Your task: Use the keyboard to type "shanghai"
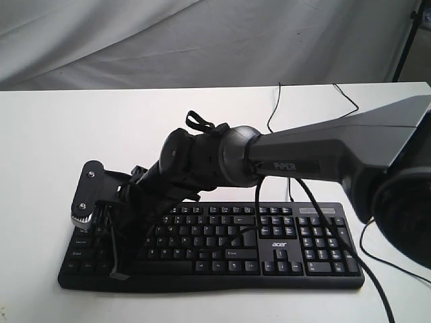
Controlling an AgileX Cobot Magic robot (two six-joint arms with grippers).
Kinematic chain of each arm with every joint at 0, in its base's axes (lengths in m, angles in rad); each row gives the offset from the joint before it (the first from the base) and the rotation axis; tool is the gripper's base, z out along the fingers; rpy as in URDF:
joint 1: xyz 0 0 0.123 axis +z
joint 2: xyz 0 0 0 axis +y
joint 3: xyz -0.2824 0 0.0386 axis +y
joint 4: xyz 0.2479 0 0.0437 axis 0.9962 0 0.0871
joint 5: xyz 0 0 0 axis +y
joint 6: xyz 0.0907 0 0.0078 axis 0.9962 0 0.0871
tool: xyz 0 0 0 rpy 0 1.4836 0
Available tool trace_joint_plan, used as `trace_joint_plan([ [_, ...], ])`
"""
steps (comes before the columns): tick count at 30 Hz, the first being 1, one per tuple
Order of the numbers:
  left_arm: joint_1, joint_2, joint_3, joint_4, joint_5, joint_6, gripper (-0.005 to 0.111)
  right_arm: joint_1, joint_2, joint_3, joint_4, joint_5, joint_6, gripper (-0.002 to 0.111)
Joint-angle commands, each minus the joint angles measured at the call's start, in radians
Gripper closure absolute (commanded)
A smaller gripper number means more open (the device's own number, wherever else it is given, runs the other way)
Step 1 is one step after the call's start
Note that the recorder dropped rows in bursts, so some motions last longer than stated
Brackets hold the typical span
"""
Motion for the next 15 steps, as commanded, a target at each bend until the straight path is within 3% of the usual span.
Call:
trace_joint_plan([
  [1,-0.004,0.003,0.005,-0.001,-0.003,-0.003,0.106,0.001,-0.002,0.005,0.007,-0.004,-0.01,0.108],
  [15,-0.004,0.003,0.005,-0.001,-0.003,-0.003,0.106,0.001,-0.018,0.005,0.007,0.002,-0.01,0.108],
])
